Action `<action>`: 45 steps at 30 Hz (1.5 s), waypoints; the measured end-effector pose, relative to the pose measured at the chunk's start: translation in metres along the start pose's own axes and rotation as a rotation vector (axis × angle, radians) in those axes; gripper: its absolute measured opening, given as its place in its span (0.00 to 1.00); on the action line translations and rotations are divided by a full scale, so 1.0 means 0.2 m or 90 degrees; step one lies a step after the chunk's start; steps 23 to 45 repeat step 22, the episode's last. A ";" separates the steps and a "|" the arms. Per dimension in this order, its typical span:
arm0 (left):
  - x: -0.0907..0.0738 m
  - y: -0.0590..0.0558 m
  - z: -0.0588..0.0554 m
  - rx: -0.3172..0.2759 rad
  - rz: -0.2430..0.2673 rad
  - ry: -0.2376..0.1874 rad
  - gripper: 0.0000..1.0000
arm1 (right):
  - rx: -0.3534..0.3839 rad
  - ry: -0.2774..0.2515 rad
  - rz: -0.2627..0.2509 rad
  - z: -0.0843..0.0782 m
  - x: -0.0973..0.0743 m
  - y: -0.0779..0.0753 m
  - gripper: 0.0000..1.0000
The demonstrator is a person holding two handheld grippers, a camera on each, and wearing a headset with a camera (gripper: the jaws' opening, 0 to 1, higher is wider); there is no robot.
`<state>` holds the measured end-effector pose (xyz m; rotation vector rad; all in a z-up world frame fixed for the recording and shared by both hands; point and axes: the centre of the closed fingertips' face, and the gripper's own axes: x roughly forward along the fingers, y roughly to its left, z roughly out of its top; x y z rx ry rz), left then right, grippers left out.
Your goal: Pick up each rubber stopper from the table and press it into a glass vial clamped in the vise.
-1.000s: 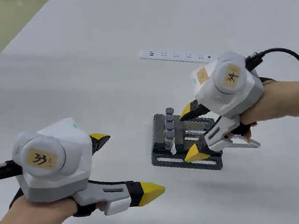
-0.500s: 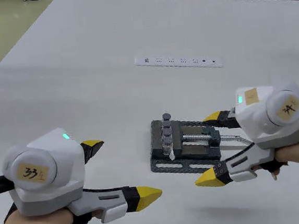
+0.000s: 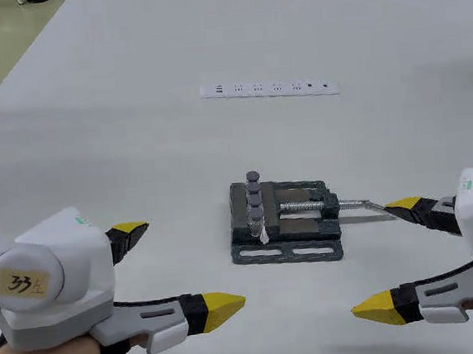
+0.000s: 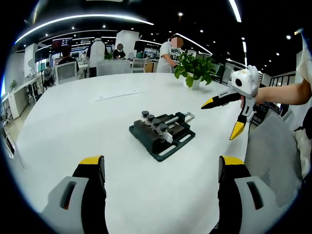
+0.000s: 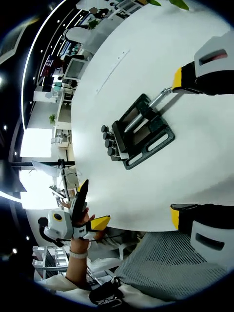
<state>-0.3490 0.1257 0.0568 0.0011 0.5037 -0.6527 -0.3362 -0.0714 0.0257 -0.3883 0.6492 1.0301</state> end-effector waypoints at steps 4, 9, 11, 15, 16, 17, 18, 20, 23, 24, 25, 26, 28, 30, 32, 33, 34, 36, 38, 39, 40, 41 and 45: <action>-0.01 -0.02 0.01 -0.001 -0.004 -0.003 0.99 | 0.024 -0.023 -0.010 0.00 -0.03 -0.01 0.96; -0.01 -0.03 -0.01 0.004 -0.003 0.012 0.99 | 0.037 -0.030 -0.023 -0.03 -0.05 -0.02 0.99; -0.02 -0.03 -0.02 0.005 -0.003 0.014 0.99 | 0.043 -0.035 -0.026 -0.03 -0.06 -0.02 0.99; -0.02 -0.03 -0.04 0.004 -0.002 0.019 0.99 | 0.048 -0.036 -0.029 -0.04 -0.06 0.00 0.99; -0.02 -0.03 -0.04 0.003 -0.003 0.018 0.99 | 0.050 -0.036 -0.029 -0.04 -0.06 0.00 0.99; -0.02 -0.03 -0.04 0.002 -0.002 0.018 0.99 | 0.056 -0.037 -0.028 -0.04 -0.06 0.00 0.99; -0.02 -0.03 -0.03 0.002 -0.001 0.017 0.99 | 0.057 -0.039 -0.030 -0.04 -0.07 0.01 0.99; -0.02 -0.04 -0.04 0.003 -0.003 0.019 0.99 | 0.060 -0.042 -0.032 -0.05 -0.07 0.01 0.99; -0.02 -0.04 -0.04 0.003 -0.004 0.021 0.99 | 0.063 -0.042 -0.032 -0.05 -0.07 0.01 0.99; -0.02 -0.04 -0.04 0.003 -0.004 0.021 0.99 | 0.063 -0.042 -0.032 -0.05 -0.07 0.01 0.99; -0.02 -0.04 -0.04 0.003 -0.004 0.021 0.99 | 0.063 -0.042 -0.032 -0.05 -0.07 0.01 0.99; -0.02 -0.04 -0.04 0.003 -0.004 0.021 0.99 | 0.063 -0.042 -0.032 -0.05 -0.07 0.01 0.99; -0.02 -0.04 -0.04 0.003 -0.004 0.021 0.99 | 0.063 -0.042 -0.032 -0.05 -0.07 0.01 0.99; -0.02 -0.04 -0.04 0.003 -0.004 0.021 0.99 | 0.063 -0.042 -0.032 -0.05 -0.07 0.01 0.99; -0.02 -0.04 -0.04 0.003 -0.004 0.021 0.99 | 0.063 -0.042 -0.032 -0.05 -0.07 0.01 0.99; -0.02 -0.04 -0.04 0.003 -0.004 0.021 0.99 | 0.063 -0.042 -0.032 -0.05 -0.07 0.01 0.99; -0.02 -0.04 -0.04 0.003 -0.004 0.021 0.99 | 0.063 -0.042 -0.032 -0.05 -0.07 0.01 0.99; -0.02 -0.04 -0.04 0.003 -0.004 0.021 0.99 | 0.063 -0.042 -0.032 -0.05 -0.07 0.01 0.99; -0.02 -0.04 -0.04 0.003 -0.004 0.021 0.99 | 0.063 -0.042 -0.032 -0.05 -0.07 0.01 0.99; -0.02 -0.04 -0.04 0.003 -0.004 0.021 0.99 | 0.063 -0.042 -0.032 -0.05 -0.07 0.01 0.99; -0.02 -0.04 -0.04 0.003 -0.004 0.021 0.99 | 0.063 -0.042 -0.032 -0.05 -0.07 0.01 0.99; -0.02 -0.04 -0.04 0.003 -0.004 0.021 0.99 | 0.063 -0.042 -0.032 -0.05 -0.07 0.01 0.99; -0.02 -0.04 -0.04 0.003 -0.004 0.021 0.99 | 0.063 -0.042 -0.032 -0.05 -0.07 0.01 0.99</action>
